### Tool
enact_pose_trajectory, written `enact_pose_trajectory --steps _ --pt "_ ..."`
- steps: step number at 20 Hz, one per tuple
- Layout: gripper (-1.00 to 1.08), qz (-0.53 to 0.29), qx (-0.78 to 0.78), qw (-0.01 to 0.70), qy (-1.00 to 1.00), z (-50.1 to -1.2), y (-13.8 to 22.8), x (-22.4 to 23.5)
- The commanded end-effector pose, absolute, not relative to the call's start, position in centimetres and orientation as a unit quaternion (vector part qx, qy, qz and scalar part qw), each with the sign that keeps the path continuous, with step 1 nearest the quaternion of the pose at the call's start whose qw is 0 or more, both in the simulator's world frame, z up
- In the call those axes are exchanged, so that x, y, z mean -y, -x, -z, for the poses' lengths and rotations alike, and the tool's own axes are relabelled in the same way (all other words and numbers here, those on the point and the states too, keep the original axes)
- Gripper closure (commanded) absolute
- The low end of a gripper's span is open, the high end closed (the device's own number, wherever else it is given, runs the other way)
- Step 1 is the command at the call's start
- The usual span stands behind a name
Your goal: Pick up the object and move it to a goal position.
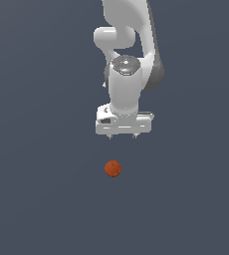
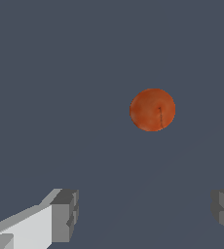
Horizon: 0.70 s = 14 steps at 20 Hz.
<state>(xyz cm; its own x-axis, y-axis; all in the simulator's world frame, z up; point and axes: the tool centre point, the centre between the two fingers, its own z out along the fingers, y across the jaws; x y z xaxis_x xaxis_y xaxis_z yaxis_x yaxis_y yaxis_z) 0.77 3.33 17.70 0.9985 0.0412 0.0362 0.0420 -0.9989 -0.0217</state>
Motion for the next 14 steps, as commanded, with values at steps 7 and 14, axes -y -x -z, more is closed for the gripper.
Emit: enact_pose_trajectory --steps 7,14 --pt "-0.92 0.017 0.023 0.020 0.999 -17.9 -0.7 -5.0" --pt "-0.92 0.017 0.030 0.025 0.999 -18.1 -0.5 -6.2"
